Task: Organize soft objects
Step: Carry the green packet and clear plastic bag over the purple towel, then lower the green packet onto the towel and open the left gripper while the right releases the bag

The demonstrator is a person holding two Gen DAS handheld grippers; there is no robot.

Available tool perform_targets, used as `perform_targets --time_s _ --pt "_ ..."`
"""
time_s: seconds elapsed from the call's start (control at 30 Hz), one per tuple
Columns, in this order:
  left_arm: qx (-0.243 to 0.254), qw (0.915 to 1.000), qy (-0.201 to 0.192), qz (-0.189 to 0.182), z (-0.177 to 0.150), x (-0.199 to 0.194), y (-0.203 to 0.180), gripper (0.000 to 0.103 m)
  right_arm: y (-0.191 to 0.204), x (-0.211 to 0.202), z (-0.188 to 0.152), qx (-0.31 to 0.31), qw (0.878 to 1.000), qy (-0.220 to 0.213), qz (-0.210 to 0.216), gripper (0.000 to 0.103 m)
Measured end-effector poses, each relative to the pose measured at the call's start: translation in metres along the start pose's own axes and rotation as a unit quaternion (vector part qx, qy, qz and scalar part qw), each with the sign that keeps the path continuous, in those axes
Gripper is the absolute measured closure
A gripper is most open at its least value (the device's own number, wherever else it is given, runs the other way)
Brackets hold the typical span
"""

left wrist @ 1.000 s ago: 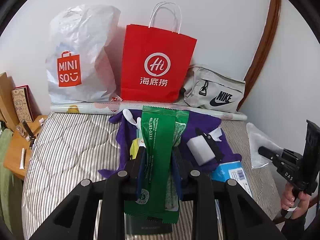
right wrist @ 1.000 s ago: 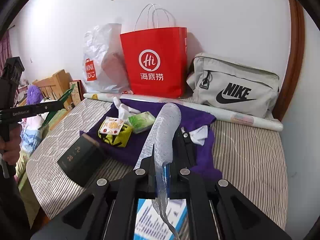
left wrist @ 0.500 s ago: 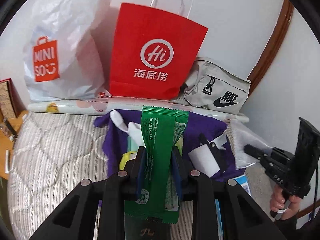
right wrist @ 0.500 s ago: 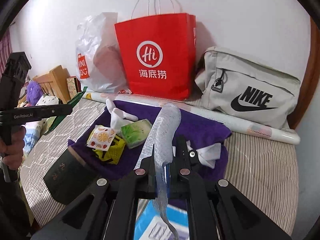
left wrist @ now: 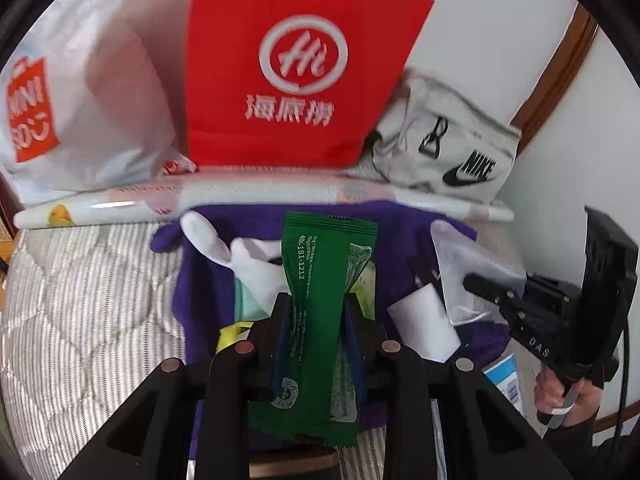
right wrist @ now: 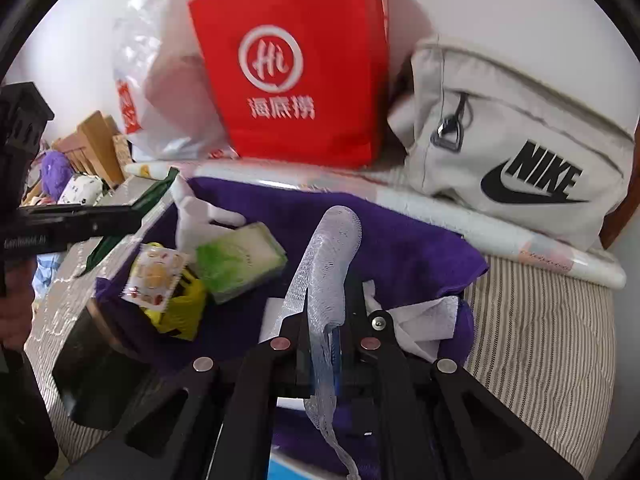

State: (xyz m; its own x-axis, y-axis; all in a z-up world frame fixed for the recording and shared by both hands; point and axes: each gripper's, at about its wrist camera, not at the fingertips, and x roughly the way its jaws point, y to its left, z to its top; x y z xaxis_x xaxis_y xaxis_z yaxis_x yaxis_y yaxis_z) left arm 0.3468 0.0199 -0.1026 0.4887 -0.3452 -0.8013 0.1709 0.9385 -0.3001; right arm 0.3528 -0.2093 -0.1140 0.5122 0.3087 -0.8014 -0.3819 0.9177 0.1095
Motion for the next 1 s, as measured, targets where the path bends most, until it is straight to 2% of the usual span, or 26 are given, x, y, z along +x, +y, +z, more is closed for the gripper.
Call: perform_targets --time_s 0.2,0.33,0.57,0.6,0.67,0.73,0.8,0.83,0.9,0.93,1.0 --pt "0.009 0.9994 0.032 -0.009 0.001 0.029 -0.008 0.077 -0.005 0.022 0.001 0.005 1.0 0.025 0.014 0.097" --pt "0.016 0.9984 0.053 0.008 0.003 0.047 -0.01 0.076 -0.005 0.032 0.0 -0.006 0.999 0.039 0.013 0.095" --pt "0.013 0.998 0.06 0.01 0.007 0.061 -0.008 0.075 -0.01 0.044 0.0 -0.007 0.999 0.051 0.012 0.095" --pt "0.015 0.9979 0.062 0.011 0.008 0.062 -0.008 0.075 -0.01 0.044 0.0 -0.008 0.999 0.05 0.012 0.092" --pt "0.021 0.9977 0.063 0.012 0.009 0.064 -0.01 0.075 -0.01 0.043 0.001 -0.012 0.999 0.05 0.01 0.079" --pt "0.022 0.9976 0.064 0.014 0.011 0.065 -0.01 0.072 -0.01 0.04 0.0 -0.016 0.999 0.043 0.01 0.048" --pt "0.024 0.9974 0.066 0.016 0.011 0.064 -0.011 0.067 -0.01 0.035 0.0 -0.023 0.999 0.034 0.006 0.039" --pt "0.029 0.9971 0.068 0.017 0.011 0.064 -0.013 0.065 -0.009 0.034 0.0 -0.028 0.999 0.031 0.004 0.037" --pt "0.042 0.9967 0.067 0.017 0.01 0.062 -0.018 0.051 -0.008 0.029 0.0 -0.035 0.999 0.024 0.002 0.034" --pt "0.047 0.9968 0.061 0.022 0.008 0.059 -0.021 0.049 -0.008 0.027 0.0 -0.036 0.999 0.022 0.001 0.029" --pt "0.052 0.9966 0.054 0.032 0.007 0.054 -0.024 0.043 -0.008 0.026 0.0 -0.036 0.999 0.022 0.0 0.028"
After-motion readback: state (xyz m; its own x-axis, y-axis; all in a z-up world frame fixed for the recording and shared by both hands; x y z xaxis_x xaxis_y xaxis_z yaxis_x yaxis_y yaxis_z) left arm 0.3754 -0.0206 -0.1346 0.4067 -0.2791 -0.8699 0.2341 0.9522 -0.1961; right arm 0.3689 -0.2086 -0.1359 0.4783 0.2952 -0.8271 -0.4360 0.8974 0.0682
